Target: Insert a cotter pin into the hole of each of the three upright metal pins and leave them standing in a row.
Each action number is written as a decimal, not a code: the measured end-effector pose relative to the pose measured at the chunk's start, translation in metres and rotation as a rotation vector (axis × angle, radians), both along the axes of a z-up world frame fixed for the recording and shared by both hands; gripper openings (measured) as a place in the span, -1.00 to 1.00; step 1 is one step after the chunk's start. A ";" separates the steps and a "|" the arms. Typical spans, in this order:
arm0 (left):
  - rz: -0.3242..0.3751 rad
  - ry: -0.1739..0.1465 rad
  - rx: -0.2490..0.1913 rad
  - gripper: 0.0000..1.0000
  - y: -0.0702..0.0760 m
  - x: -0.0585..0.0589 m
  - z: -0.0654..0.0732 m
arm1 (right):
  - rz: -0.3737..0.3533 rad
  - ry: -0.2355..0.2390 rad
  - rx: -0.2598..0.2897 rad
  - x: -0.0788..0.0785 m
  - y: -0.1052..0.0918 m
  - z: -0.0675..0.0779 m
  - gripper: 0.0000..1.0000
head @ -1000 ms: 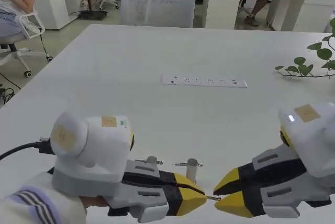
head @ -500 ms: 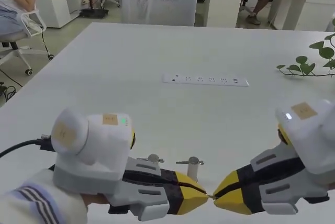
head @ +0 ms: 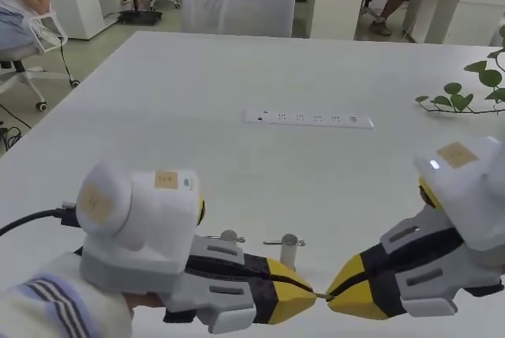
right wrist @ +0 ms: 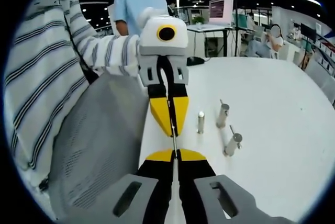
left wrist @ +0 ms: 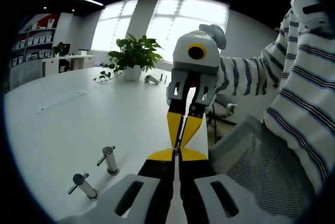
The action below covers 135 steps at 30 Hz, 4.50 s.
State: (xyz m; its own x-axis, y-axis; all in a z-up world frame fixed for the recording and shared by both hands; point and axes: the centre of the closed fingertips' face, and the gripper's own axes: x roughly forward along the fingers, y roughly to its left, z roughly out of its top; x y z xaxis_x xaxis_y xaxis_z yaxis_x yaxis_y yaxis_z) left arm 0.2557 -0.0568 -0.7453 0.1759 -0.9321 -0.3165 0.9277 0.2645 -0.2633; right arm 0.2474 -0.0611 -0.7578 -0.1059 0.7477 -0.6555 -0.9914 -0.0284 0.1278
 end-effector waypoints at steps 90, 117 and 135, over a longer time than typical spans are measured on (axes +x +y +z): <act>0.139 -0.111 0.257 -0.20 0.077 0.036 -0.063 | -0.089 0.010 -0.125 0.003 0.001 -0.027 -0.95; 0.123 -0.061 0.274 -0.72 0.074 0.045 -0.092 | -0.131 0.026 -0.136 -0.002 0.000 -0.034 -0.95; 0.179 -0.057 0.286 -0.85 0.073 0.049 -0.095 | -0.151 0.022 -0.137 0.002 -0.001 -0.036 -0.95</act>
State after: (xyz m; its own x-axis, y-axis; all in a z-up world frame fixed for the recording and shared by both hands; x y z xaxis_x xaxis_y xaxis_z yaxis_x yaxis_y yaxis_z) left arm 0.3045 0.0167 -0.8402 0.3533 -0.7602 -0.5453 0.8713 0.4797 -0.1042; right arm 0.2497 -0.0617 -0.7935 -0.0146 0.6599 -0.7512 -0.9799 0.1400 0.1420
